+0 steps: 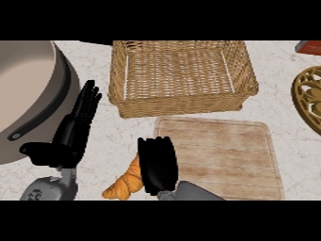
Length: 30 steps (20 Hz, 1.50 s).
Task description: Pick the croissant from the cutting board and place it in the basket
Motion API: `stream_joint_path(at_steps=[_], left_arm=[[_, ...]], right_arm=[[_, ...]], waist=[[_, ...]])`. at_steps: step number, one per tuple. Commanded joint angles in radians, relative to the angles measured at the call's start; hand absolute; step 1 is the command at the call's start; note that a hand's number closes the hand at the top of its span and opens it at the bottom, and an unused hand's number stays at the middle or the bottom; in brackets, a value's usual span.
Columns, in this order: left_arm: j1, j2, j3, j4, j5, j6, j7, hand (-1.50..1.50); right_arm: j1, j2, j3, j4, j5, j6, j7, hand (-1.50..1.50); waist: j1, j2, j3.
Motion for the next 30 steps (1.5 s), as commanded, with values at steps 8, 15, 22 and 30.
stream_joint_path(at_steps=[8, 15, 22, 30], left_arm=[[0.004, -0.010, 0.012, 0.021, -0.003, 0.014, 0.004, 0.00], [0.011, 0.010, 0.052, 0.012, 0.016, 0.013, 0.031, 0.00], [0.032, 0.021, 0.075, -0.012, 0.006, 0.031, 0.031, 0.00], [0.083, 0.015, 0.067, -0.050, -0.011, 0.038, 0.015, 0.00]], right_arm=[[-0.252, 0.005, 0.093, -0.176, -0.150, -0.387, 0.068, 1.50], [-0.451, 0.004, 0.109, -0.262, -0.239, -0.445, 0.266, 1.50], [-0.562, 0.004, 0.029, -0.212, -0.254, -0.373, 0.400, 1.50], [-0.636, 0.004, 0.010, -0.018, -0.261, -0.316, 0.379, 1.50]], waist=[[-0.045, -0.022, -0.001], [-0.089, -0.033, -0.003], [-0.126, -0.039, -0.003], [-0.138, -0.029, -0.002]])
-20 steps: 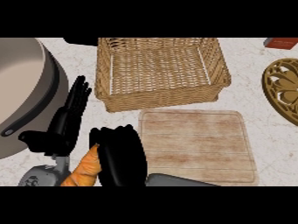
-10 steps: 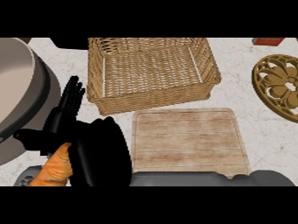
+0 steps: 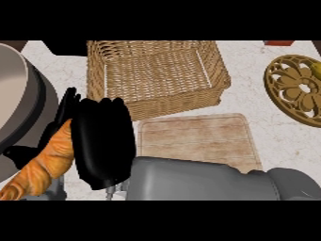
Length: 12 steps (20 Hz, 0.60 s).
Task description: Pick the croissant from the cutting board and place it in the basket
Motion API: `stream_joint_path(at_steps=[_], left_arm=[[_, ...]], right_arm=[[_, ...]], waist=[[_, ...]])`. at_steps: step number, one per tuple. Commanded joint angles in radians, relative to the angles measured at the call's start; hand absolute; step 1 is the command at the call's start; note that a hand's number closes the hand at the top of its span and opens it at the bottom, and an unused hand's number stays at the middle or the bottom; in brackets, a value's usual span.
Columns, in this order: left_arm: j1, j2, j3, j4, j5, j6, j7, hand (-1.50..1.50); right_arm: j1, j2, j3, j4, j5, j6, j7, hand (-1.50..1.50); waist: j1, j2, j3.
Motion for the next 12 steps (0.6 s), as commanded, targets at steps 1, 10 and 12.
stream_joint_path(at_steps=[1, 10, 12], left_arm=[[-0.014, -0.007, 0.004, 0.006, -0.011, 0.011, 0.006, 0.00], [-0.032, 0.017, 0.048, -0.022, 0.014, -0.013, 0.053, 0.00], [0.011, 0.035, 0.055, -0.067, 0.016, -0.028, 0.063, 0.00]], right_arm=[[-0.041, 0.012, -0.039, 0.040, -0.008, 0.040, 0.156, 1.50], [-0.014, 0.012, -0.217, 0.173, -0.011, 0.033, -0.036, 1.50], [0.072, 0.012, -0.183, 0.204, 0.012, 0.005, -0.109, 1.50]], waist=[[-0.020, 0.003, 0.001], [-0.029, 0.007, 0.002], [-0.026, 0.007, 0.002]])
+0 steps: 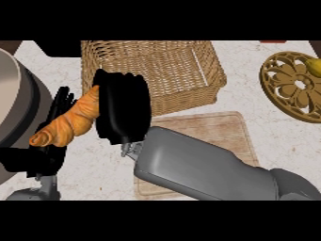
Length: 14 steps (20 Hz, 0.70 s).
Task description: Pick the croissant from the cutting board and place it in the basket
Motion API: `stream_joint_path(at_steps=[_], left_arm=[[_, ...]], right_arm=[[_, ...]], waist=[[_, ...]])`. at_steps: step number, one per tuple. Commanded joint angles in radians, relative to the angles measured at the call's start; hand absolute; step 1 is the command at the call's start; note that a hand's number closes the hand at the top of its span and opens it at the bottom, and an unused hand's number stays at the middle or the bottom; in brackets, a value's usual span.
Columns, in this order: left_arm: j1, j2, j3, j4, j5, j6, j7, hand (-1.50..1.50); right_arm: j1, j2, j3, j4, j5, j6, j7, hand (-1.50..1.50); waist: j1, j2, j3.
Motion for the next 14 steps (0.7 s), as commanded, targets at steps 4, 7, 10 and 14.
stream_joint_path(at_steps=[4, 7, 10, 14], left_arm=[[0.061, -0.030, -0.027, -0.047, -0.027, 0.005, -0.020, 0.00], [-0.002, -0.029, 0.016, 0.047, -0.024, -0.005, -0.053, 0.00], [0.023, -0.033, -0.002, -0.026, -0.030, 0.000, -0.013, 0.00], [0.020, -0.019, 0.008, -0.040, -0.036, -0.010, 0.029, 0.00]], right_arm=[[0.037, 0.006, -0.107, 0.124, -0.002, 0.061, -0.096, 1.50], [0.061, 0.006, -0.105, 0.117, 0.013, 0.100, -0.107, 1.50], [0.092, 0.006, -0.065, 0.188, 0.016, 0.065, -0.154, 1.50], [0.109, 0.006, -0.102, 0.265, -0.025, 0.004, -0.246, 1.50]], waist=[[0.001, 0.002, 0.000], [-0.006, 0.002, 0.000], [0.002, 0.001, 0.000], [0.005, 0.003, 0.000]])
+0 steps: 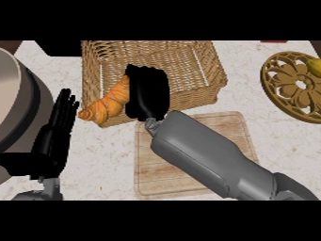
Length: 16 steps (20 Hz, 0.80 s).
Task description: Pick the croissant from the cutting board and place it in the basket
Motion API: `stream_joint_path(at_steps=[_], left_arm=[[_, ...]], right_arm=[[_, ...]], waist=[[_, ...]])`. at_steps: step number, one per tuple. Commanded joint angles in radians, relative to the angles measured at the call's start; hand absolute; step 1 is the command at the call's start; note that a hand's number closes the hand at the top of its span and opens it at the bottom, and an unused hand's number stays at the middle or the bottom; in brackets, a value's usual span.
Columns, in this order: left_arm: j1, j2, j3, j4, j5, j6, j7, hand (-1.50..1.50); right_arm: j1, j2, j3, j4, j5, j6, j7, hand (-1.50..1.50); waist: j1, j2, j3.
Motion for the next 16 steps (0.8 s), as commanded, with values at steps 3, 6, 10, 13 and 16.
stream_joint_path(at_steps=[3, 6, 10, 13, 16], left_arm=[[0.019, -0.030, -0.015, -0.005, -0.034, 0.014, -0.022, 0.00], [0.033, 0.003, 0.017, -0.022, -0.008, -0.024, -0.018, 0.00], [0.080, 0.001, 0.009, -0.044, -0.020, -0.037, -0.029, 0.00], [-0.055, -0.014, 0.023, -0.009, -0.013, -0.015, 0.059, 0.00], [-0.026, -0.047, 0.008, 0.051, -0.039, -0.007, -0.018, 0.00]], right_arm=[[0.006, 0.001, -0.048, 0.126, -0.064, -0.062, -0.140, 1.50], [0.086, -0.003, -0.081, 0.152, -0.020, -0.078, -0.228, 1.50], [0.091, 0.001, -0.055, 0.137, -0.060, -0.135, -0.193, 1.50], [0.097, 0.000, -0.100, 0.185, -0.038, -0.160, -0.179, 1.50], [0.111, -0.002, -0.176, 0.232, -0.077, -0.134, -0.284, 1.50]], waist=[[0.007, 0.002, 0.000], [-0.004, 0.000, 0.000], [0.005, 0.000, 0.000], [-0.004, 0.000, 0.000], [-0.008, 0.001, 0.000]])
